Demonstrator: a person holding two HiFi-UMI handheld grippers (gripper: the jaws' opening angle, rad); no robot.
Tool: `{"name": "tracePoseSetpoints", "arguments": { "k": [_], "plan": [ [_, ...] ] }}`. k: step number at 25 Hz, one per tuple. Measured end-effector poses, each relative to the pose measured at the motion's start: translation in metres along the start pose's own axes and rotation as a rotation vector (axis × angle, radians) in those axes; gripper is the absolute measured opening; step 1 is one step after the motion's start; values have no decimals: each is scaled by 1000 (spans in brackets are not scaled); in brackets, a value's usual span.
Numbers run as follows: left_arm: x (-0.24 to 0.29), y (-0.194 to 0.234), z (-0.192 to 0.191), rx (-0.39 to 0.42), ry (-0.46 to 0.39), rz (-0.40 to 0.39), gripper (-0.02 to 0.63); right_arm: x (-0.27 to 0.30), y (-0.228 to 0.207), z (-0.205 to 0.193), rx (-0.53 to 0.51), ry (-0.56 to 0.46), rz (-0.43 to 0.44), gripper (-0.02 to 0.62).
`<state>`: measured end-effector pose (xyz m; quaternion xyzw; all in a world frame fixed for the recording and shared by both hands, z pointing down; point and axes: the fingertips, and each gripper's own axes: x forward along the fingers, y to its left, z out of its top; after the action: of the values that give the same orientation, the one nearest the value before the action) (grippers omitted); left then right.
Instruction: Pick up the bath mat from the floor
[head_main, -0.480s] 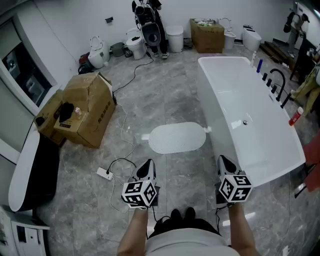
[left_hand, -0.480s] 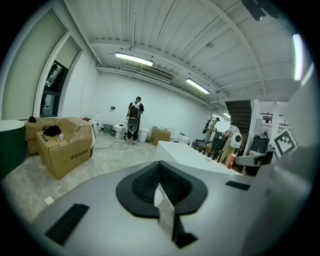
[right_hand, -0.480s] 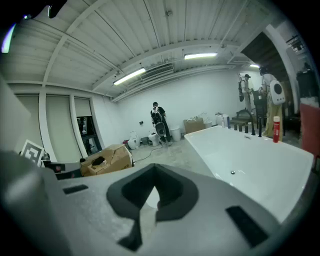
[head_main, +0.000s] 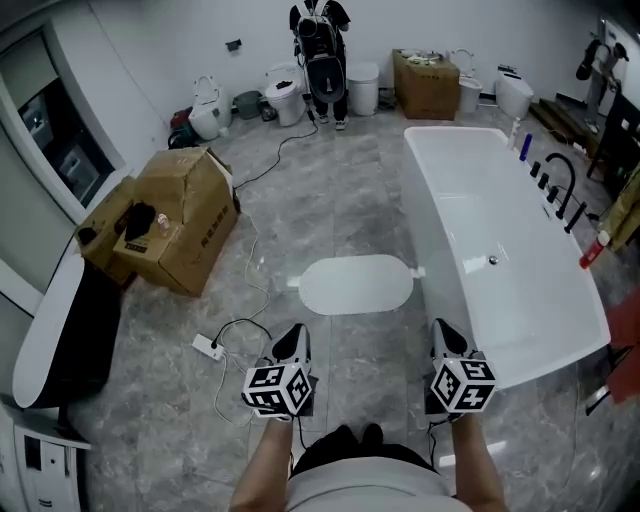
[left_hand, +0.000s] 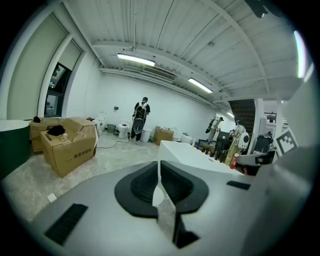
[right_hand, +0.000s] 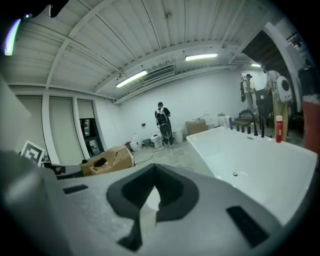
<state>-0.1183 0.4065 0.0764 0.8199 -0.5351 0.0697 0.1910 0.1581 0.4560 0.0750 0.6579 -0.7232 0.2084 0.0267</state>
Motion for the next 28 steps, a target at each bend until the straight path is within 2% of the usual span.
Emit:
{"name": "tracePoseSetpoints", "arguments": {
  "k": [5,8,11,15,21,28],
  "plan": [
    [2,2,4,-18,-15,18,63,8,-4,3,-27,3,-9,8],
    [6,4,5,-26,-12,26,104,15,-9,3,-11,22,-5,44],
    [14,6,5,-21,-2,30,110,22,-14,3,-16,35,2,89],
    [35,19,12,-16,13,32,127,47,-15,7,-23,58,-3,114],
    [91,51,17,-32,41,51,152,105,-29,12,-29,90,-27,121],
    [188,115,40,-56,68,69,164,209,-42,28,-40,134,-74,121]
  ]
}}
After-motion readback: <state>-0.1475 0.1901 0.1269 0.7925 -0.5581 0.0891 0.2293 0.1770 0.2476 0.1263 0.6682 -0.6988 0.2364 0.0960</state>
